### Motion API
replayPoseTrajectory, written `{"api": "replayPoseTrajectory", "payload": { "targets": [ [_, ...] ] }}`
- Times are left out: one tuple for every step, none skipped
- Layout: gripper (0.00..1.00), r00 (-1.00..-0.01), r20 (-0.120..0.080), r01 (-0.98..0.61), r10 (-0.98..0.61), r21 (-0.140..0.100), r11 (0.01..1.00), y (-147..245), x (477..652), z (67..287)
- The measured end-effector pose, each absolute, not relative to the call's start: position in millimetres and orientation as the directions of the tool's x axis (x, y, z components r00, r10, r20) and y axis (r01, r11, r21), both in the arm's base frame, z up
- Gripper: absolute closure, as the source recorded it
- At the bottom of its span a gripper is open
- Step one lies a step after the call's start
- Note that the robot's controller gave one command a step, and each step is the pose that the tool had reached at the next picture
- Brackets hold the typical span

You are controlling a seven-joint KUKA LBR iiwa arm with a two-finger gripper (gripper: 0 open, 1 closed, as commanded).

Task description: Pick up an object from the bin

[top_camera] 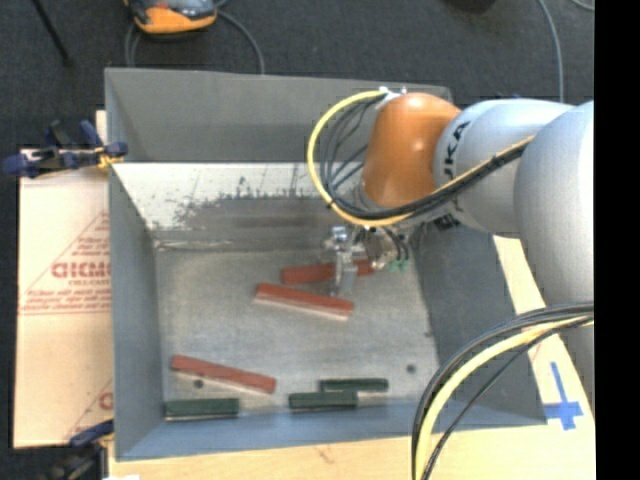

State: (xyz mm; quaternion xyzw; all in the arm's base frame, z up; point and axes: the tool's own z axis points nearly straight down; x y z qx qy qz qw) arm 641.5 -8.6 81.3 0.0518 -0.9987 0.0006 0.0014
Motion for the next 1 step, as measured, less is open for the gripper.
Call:
{"api": "replayPoseTrajectory", "payload": {
  "targets": [
    [1.00, -0.995, 0.003, -0.103, -0.103, -0.001, 0.995, -9.0, 641.9, 102.4]
  ]
}}
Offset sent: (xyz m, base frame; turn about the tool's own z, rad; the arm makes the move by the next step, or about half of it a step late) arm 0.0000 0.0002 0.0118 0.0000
